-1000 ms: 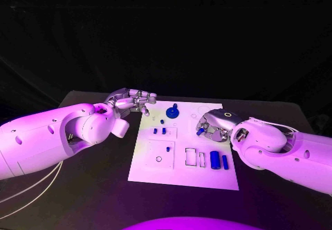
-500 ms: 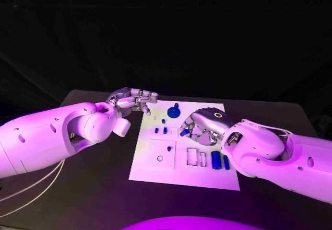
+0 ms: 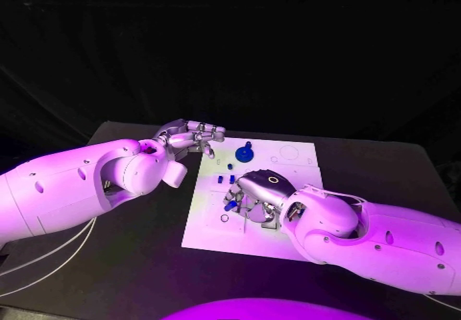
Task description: Assemble the parts on the task board
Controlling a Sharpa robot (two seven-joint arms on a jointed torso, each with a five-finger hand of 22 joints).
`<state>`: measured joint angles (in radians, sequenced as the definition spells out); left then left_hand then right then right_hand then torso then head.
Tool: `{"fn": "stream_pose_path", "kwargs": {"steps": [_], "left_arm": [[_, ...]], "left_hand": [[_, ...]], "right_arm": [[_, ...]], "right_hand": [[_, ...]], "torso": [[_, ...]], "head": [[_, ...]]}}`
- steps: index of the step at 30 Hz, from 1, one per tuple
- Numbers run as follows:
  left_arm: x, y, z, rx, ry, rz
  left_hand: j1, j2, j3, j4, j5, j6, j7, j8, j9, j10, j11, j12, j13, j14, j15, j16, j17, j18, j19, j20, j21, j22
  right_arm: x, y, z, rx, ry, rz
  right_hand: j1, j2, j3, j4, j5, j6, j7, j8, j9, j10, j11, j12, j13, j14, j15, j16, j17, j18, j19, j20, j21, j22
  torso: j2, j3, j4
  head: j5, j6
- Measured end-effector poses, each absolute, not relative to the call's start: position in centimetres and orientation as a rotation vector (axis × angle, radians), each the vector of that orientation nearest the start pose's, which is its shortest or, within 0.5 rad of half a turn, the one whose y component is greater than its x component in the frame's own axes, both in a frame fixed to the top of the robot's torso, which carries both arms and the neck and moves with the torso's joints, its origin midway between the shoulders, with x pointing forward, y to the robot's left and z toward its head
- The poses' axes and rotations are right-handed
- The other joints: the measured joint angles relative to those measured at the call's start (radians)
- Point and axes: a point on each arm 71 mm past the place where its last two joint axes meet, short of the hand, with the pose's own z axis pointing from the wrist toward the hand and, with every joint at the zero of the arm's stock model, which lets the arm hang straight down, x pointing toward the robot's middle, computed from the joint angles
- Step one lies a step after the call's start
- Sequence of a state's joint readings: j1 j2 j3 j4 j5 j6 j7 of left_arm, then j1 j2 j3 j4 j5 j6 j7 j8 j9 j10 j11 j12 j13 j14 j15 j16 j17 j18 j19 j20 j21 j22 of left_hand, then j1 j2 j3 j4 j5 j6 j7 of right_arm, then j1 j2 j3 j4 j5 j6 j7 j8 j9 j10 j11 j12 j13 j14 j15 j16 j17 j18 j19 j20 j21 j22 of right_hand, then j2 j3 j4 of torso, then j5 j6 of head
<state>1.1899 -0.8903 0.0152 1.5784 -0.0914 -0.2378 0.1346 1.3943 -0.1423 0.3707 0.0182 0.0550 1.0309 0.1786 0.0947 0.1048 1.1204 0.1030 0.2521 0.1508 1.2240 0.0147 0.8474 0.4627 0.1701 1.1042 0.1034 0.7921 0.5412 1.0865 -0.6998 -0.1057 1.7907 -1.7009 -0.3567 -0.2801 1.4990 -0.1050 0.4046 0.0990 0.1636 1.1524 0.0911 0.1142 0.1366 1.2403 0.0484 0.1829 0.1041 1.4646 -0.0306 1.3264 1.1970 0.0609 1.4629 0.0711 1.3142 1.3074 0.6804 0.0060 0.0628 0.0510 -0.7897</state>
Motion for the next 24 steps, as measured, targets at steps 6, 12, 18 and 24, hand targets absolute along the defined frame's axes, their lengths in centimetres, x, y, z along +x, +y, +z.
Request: {"fn": "stream_pose_path", "kwargs": {"steps": [6, 12, 18, 24], "left_arm": [[48.1, 21.0, -17.4, -1.13, 1.669, -1.478], [48.1, 21.0, -17.5, -1.13, 1.67, -1.478], [48.1, 21.0, -17.5, -1.13, 1.67, -1.477], [48.1, 21.0, -17.5, -1.13, 1.67, -1.477]], "left_hand": [[0.0, 0.0, 0.0, 0.0, 0.0, 0.0, 0.0, 0.0, 0.0, 0.0, 0.0, 0.0, 0.0, 0.0, 0.0, 0.0, 0.0, 0.0, 0.0, 0.0, 0.0, 0.0], [0.0, 0.0, 0.0, 0.0, 0.0, 0.0, 0.0, 0.0, 0.0, 0.0, 0.0, 0.0, 0.0, 0.0, 0.0, 0.002, 0.0, 0.0, 0.0, 0.0, 0.0, 0.0], [0.0, 0.0, 0.0, 0.0, 0.0, 0.0, 0.0, 0.0, 0.0, 0.0, 0.0, 0.0, 0.0, 0.0, 0.0, 0.004, 0.0, 0.0, 0.0, 0.0, 0.0, 0.0], [0.0, 0.0, 0.0, 0.0, 0.0, 0.0, 0.0, 0.0, 0.0, 0.0, 0.0, 0.0, 0.0, 0.0, 0.0, 0.004, 0.0, 0.0, 0.0, 0.0, 0.0, 0.0]], "right_arm": [[37.9, -6.0, -22.9, -0.406, 1.676, 0.866], [38.1, -5.8, -23.6, -0.406, 1.689, 0.865], [38.2, -5.9, -23.9, -0.41, 1.703, 0.857], [38.3, -5.8, -24.2, -0.416, 1.714, 0.851]], "right_hand": [[0.0, 0.0, 0.0, 0.0, 0.0, 0.0, 0.0, 0.0, 0.0, 0.002, 0.002, -0.003, 0.0, 0.0, 0.0, 0.0, 0.0, 0.0, 0.0, 0.0, 0.0, 0.0], [0.0, 0.0, 0.0, 0.0, 0.0, 0.0, 0.0, -0.001, 0.0, 0.002, 0.002, -0.003, 0.0, 0.0, 0.0, 0.0, 0.0, 0.0, 0.0, 0.0, 0.0, 0.001], [-0.005, -0.004, 0.003, -0.003, 0.0, 0.0, 0.0, -0.003, 0.002, 0.006, -0.001, -0.003, 0.0, 0.0, 0.0, 0.0, 0.0, 0.0, 0.0, 0.0, 0.0, 0.001], [-0.006, -0.005, 0.003, -0.003, 0.003, -0.001, 0.001, -0.006, 0.01, 0.007, 0.0, -0.003, 0.0, 0.0, 0.0, 0.0, 0.0, 0.0, 0.0, 0.0, 0.0, 0.001]], "torso": [[0.0, 0.0004, -0.0006], [0.001, 0.001, -0.0012], [0.001, 0.0014, -0.0017], [0.001, 0.0015, -0.0018]], "head": [[0.007, -0.004], [0.009, -0.006], [0.012, -0.009], [0.014, -0.01]]}}
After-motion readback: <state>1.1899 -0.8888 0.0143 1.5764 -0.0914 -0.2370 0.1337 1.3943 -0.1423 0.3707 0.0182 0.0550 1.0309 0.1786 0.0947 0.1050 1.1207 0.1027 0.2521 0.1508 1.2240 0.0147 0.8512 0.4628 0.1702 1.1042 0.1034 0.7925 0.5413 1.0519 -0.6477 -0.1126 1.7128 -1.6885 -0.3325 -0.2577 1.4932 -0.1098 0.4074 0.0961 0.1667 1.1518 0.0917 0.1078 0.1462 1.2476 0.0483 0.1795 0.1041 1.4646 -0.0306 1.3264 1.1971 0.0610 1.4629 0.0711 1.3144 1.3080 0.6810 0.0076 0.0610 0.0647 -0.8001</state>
